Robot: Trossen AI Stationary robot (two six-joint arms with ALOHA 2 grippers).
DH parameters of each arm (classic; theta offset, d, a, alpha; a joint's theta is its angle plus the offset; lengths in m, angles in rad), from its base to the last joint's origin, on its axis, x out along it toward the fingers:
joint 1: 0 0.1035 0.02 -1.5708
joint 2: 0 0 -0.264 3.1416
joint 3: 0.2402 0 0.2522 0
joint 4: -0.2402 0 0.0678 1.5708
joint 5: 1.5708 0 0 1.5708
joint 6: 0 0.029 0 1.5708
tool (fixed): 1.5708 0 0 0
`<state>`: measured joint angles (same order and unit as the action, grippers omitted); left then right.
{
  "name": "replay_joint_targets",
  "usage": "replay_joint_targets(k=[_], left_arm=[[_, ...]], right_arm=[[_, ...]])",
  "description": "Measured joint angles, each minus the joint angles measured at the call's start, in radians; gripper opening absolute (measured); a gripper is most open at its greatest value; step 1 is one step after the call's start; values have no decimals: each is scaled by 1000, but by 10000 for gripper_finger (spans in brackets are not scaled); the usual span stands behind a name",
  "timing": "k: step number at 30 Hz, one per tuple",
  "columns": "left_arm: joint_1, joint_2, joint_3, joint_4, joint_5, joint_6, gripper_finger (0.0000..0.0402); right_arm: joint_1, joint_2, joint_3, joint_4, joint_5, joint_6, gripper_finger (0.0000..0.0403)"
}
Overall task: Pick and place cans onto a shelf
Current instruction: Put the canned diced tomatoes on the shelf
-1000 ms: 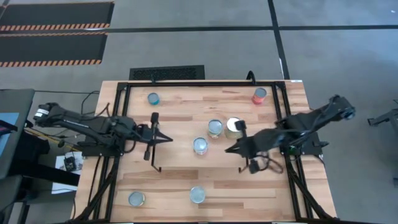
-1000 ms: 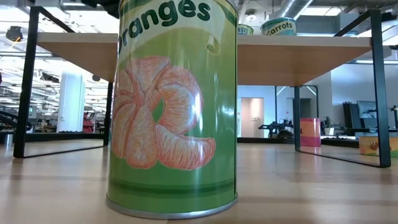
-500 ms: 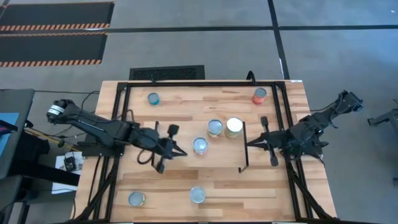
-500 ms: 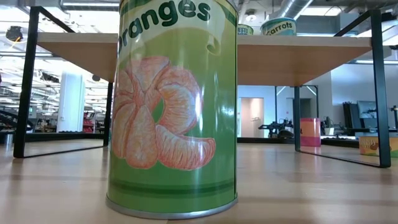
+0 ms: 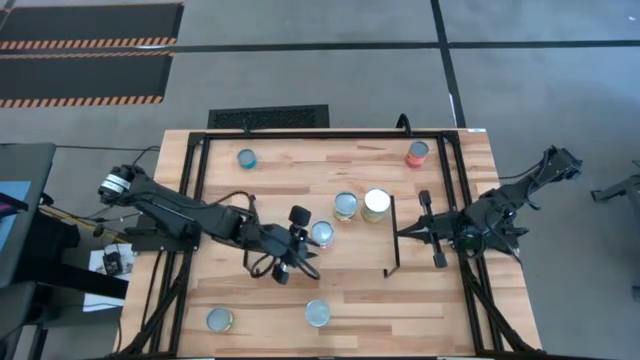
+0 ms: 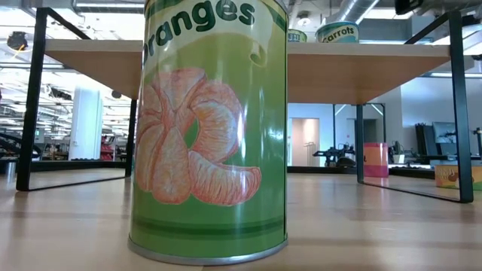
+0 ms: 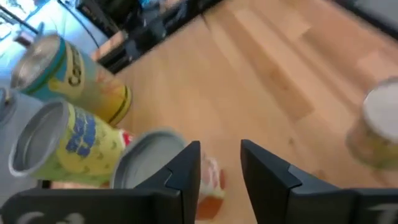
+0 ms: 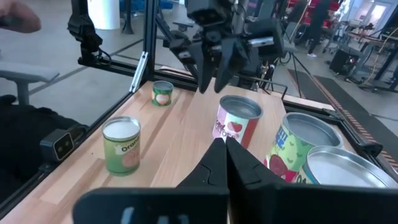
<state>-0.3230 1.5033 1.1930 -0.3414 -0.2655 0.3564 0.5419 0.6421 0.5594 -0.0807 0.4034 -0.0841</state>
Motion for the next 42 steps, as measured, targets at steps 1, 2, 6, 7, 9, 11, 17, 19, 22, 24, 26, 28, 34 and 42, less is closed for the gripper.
replay_joint_targets(k=[1, 2, 6, 7, 9, 11, 17, 19, 22, 24, 26, 28, 34, 42], left_arm=[[2, 8, 5, -10, -14, 5, 109], [4, 15, 10, -9, -30, 10, 109], [19, 25, 11, -9, -58, 31, 109], [25, 29, 12, -5, -60, 32, 109], [34, 32, 11, -18, -57, 31, 110], [38, 32, 11, -18, -55, 33, 109], [40, 30, 12, -45, -36, 59, 57], [40, 29, 12, -45, -35, 60, 24], [55, 27, 13, -52, -32, 42, 10], [73, 22, 13, -66, -34, 14, 11], [90, 22, 13, -66, -37, -14, 8], [109, 17, 12, -68, -36, -47, 4], [160, 17, 57, -105, -30, -142, 4], [203, 17, 114, -215, -15, -251, 3]], right_arm=[[0, 0, 0, 0, 0, 0, 3], [0, 0, 0, 1, 0, 0, 3], [0, 0, 0, 5, 0, -2, 3], [0, 0, 0, 5, 0, -2, 3], [0, 0, 0, 6, 0, -2, 3], [0, 0, 0, 8, 2, -2, 3], [0, 0, 0, 7, 21, -3, 3], [0, 0, 0, 7, 21, -3, 3], [0, 0, 0, 7, 21, -2, 3], [0, 0, 0, 7, 21, -2, 4], [0, 0, 0, 7, 21, -2, 4], [0, 0, 0, 7, 21, -2, 3], [0, 0, 0, 7, 21, -2, 4], [0, 0, -1, 7, 22, -2, 3]])
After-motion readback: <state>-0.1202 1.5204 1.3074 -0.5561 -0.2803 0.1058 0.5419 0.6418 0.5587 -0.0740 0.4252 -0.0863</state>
